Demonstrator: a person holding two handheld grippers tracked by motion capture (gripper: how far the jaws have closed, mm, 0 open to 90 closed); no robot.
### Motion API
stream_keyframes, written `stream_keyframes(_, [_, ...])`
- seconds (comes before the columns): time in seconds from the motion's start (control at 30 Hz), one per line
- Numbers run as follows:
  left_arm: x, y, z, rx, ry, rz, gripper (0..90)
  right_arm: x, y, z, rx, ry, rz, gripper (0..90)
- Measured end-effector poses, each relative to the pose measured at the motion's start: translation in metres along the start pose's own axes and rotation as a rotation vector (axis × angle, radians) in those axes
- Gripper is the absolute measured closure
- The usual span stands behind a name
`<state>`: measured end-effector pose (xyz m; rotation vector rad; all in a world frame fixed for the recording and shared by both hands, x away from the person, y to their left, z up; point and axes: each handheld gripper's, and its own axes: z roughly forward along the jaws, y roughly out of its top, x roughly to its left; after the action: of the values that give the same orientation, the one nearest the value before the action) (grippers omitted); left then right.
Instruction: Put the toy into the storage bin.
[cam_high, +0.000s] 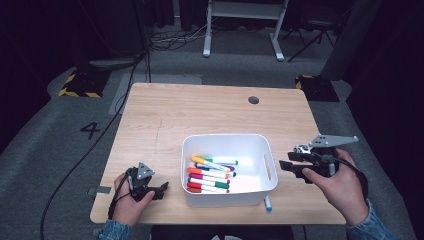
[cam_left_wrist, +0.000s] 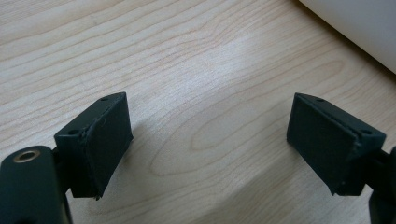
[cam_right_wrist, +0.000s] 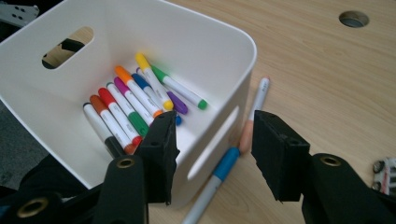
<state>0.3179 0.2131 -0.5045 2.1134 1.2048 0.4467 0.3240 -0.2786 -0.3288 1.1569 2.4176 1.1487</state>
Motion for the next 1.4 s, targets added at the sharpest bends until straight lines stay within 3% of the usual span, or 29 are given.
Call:
stream_keyframes(0.2, [0.0,0.0,0.0,0.005,0.0,-0.002,14.2,-0.002,-0.026,-0.003,0.011,-0.002,0.024,49.0])
stream_keyframes(0.63, [0.0,0.0,0.0,0.004,0.0,-0.002,14.2,-0.003,-0.089,0.053,0.114,0.053,0.083,46.9])
stream_keyframes(0.87, [0.0,0.0,0.0,0.004,-0.001,-0.002,14.2,0.005,-0.108,0.075,0.151,0.061,0.07,45.3])
stream_keyframes(1.07, [0.0,0.0,0.0,0.0,0.002,-0.001,14.3,0.0,-0.121,0.091,0.175,0.043,0.094,46.1])
stream_keyframes(1.27, [0.0,0.0,0.0,0.002,0.004,-0.002,14.3,-0.005,-0.125,0.092,0.172,0.015,0.078,53.7])
stream_keyframes(1.4, [0.0,0.0,0.0,0.002,0.004,-0.002,14.3,-0.01,-0.125,0.087,0.199,-0.054,0.051,72.9])
